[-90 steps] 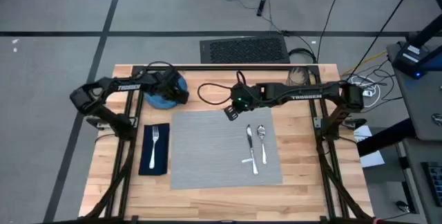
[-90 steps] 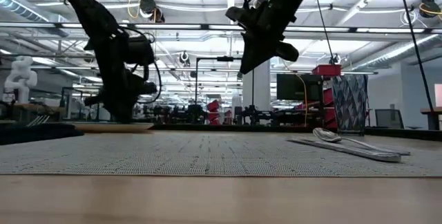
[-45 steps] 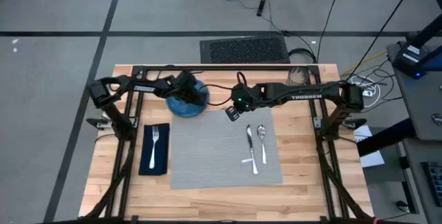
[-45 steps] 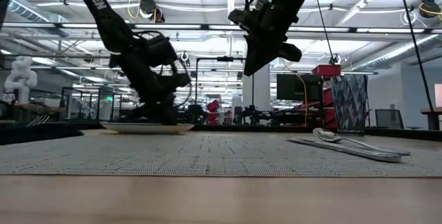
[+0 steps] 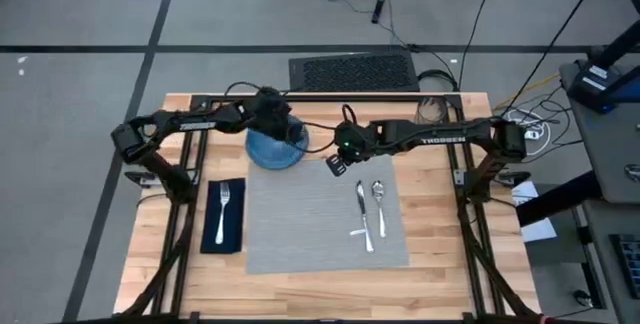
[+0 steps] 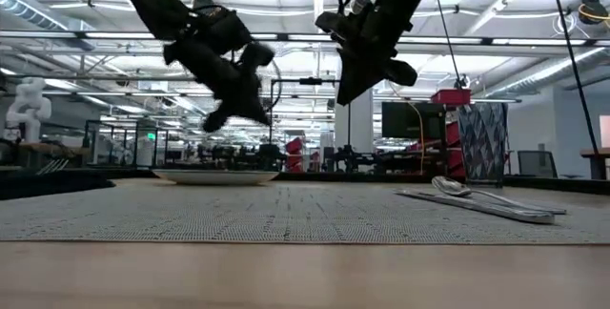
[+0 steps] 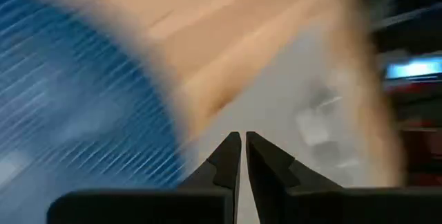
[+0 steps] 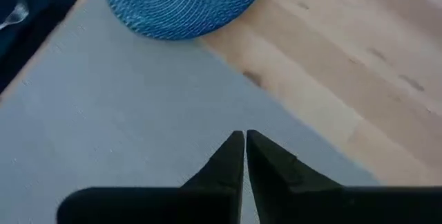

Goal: Set table place
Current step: Put the blue plate on the center of the gray placemat

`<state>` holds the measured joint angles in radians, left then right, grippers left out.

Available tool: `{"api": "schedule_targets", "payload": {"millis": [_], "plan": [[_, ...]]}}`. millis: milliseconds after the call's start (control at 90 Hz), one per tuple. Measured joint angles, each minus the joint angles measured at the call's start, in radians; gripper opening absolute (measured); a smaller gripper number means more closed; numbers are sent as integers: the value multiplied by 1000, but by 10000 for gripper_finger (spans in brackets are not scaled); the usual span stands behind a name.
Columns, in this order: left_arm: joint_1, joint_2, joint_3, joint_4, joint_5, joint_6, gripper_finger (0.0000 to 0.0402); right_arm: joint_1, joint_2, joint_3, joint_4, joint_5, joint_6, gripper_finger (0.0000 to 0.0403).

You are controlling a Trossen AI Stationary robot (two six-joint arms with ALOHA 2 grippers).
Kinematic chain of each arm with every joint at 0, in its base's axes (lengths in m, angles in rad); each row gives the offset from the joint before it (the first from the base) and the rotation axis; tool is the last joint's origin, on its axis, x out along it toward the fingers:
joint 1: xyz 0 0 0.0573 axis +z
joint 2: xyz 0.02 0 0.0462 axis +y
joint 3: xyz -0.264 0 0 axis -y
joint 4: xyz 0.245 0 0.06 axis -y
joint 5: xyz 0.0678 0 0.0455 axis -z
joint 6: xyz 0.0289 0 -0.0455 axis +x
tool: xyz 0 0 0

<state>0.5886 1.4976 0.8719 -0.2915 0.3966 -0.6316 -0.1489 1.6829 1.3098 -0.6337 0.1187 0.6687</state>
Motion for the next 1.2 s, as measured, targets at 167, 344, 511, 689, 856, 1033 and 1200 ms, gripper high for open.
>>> {"api": "schedule_targets", "payload": {"millis": [167, 344, 511, 689, 856, 1033, 1200], "plan": [[11, -98, -22, -341, -347, 38, 11, 7, 0, 0, 8, -20, 0, 6], [108, -164, -88, -320, -334, 38, 11, 2, 0, 0, 33, -15, -18, 6], [242, -199, -169, -266, -240, 37, 21, -2, 0, 0, 22, -14, -24, 6], [353, -248, -230, -205, -111, 37, 77, 1, 0, 0, 11, -15, -26, 6], [372, -266, -241, -239, -136, 38, 143, 7, 0, 0, 4, -15, -34, 6], [371, -257, -242, -290, -191, 39, 168, 7, 0, 0, 0, -16, -47, 6], [372, -256, -245, -289, -191, 44, 169, 7, 0, 0, -6, -16, -52, 6]]}}
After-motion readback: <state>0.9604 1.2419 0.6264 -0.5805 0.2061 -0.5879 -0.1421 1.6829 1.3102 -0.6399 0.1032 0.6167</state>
